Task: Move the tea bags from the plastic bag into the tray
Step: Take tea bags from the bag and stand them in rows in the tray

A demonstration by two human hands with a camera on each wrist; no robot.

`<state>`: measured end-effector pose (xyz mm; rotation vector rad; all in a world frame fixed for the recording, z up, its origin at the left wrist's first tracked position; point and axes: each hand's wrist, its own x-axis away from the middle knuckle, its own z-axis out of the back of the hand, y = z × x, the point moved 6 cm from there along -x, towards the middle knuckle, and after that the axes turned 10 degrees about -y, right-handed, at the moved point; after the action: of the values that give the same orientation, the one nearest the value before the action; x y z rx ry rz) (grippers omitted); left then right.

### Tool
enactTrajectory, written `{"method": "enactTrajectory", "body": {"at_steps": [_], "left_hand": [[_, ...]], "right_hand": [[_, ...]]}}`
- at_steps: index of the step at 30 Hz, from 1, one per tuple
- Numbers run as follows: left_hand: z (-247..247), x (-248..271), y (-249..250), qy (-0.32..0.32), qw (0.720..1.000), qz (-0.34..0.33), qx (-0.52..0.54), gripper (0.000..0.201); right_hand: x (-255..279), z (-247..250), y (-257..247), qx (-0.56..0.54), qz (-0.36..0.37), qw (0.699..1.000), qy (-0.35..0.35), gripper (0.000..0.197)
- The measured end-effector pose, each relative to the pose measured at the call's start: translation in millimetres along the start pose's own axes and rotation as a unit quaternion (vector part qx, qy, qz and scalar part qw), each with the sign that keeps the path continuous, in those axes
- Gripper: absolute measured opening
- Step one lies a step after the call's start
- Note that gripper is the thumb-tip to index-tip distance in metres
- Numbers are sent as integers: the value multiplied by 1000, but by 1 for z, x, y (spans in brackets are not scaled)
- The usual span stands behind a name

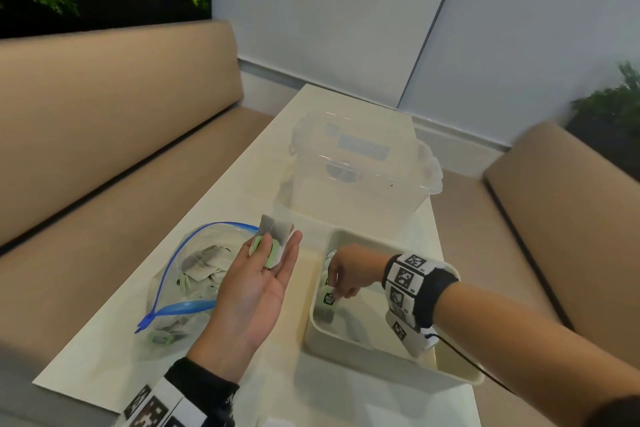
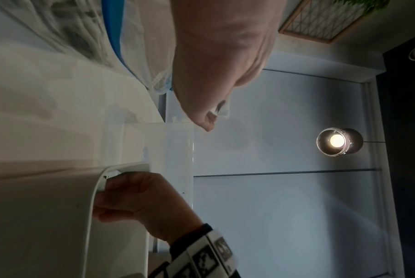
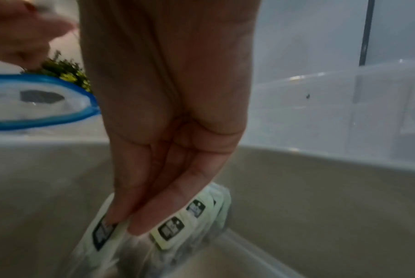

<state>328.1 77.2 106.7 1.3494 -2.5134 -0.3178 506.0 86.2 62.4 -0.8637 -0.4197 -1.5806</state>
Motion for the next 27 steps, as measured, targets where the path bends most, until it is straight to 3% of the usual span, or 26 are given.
{"method": "enactTrajectory", "body": {"at_steps": [7,11,14,16,18,20,21,24,27], "left_hand": [[8,-2,4,38,998,-6,-45,10],[10,-4,6,39,997,-10,-68,11],[11,-6,9,27,984,-8,-175,17],[8,-6,18,12,940,-27,-341,20],[2,-7,29,-1,843,-56,-535,25],[-7,-9,35,-16,746,-69,-662,24],[-11,-11,37,-18,711,-75,-699,23],[-22,-15,39,-30,660,-97,-744,26],[-34,-15,37,-50,640,-111,-759,28]], "right_hand": [[-20,6,3,108,-42,993,31,28],[-27,6,7,135,-73,987,44,36],[-14,14,6,129,-85,986,64,33],[5,33,1,122,-70,983,120,28],[30,60,-6,50,-26,978,200,25],[59,81,-23,-44,83,964,250,20],[73,87,-35,-76,148,955,247,16],[102,84,-69,-59,264,941,205,18],[103,77,-81,9,273,935,227,20]]}}
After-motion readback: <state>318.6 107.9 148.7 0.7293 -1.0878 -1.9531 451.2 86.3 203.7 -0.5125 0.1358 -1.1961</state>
